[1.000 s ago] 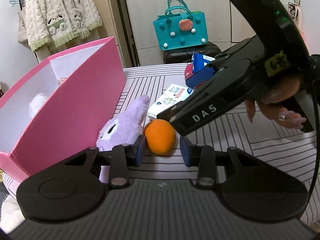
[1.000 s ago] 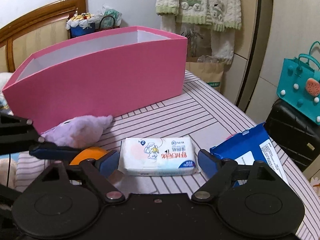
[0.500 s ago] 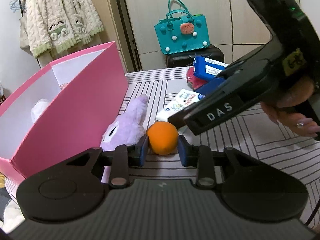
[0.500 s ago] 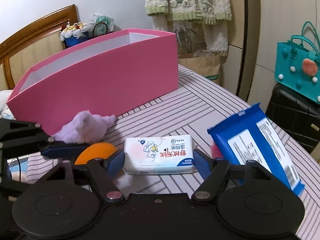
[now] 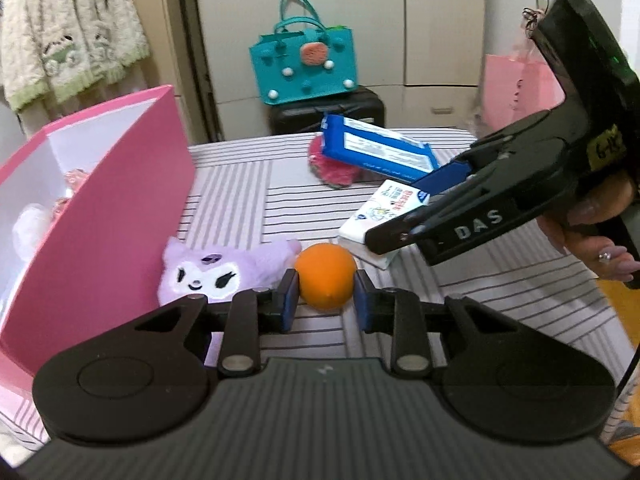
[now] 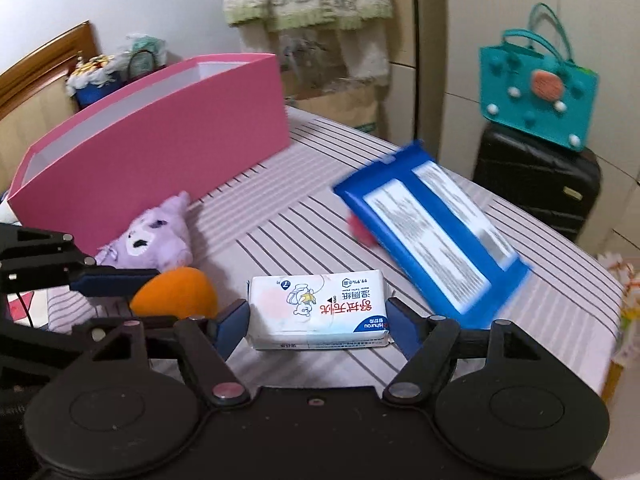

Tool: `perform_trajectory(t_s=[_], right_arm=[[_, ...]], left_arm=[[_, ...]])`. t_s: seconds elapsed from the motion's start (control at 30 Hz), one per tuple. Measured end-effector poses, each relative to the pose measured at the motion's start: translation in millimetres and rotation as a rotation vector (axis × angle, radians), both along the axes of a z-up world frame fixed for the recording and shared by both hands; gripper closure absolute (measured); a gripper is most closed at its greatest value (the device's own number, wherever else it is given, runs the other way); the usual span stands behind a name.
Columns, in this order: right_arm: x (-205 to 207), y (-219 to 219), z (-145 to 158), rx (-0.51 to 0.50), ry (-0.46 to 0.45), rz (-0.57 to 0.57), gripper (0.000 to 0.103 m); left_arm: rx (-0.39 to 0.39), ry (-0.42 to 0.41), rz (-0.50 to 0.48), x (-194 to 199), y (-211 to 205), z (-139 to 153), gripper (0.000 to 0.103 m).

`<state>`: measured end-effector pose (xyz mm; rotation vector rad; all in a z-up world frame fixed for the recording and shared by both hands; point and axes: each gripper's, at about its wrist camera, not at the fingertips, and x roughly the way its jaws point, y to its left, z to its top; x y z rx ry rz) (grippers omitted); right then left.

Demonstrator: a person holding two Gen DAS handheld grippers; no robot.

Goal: Organize soft objects
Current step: 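Grasp the orange sponge with the left gripper while the right holds the wipe pack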

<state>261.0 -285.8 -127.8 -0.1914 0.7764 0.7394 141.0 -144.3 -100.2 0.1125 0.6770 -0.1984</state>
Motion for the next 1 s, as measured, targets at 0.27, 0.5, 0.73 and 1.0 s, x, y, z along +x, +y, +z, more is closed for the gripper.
perform_trajectory(t_s=[0.27, 0.5, 0.73, 1.0], right_arm=[[-19, -18, 1, -0.049, 0.028, -0.01, 0.025], [-28, -20, 1, -0.085, 0.024, 0.013, 0.021], [-34, -15, 1, -0.105, -0.014, 0.041, 0.018], [-36, -13, -3, -0.111, -0.038, 0.047, 0.015]], left_arm=[[-0.05, 0.067, -0.079, -1, 2, 8, 0.075], [-0.062, 0.119, -0.108, 3, 4, 9, 0.075], [-0.067, 0.157, -0.126, 11, 3, 6, 0.075], [-0.058, 0.127, -0.132, 14, -1, 5, 0.075]])
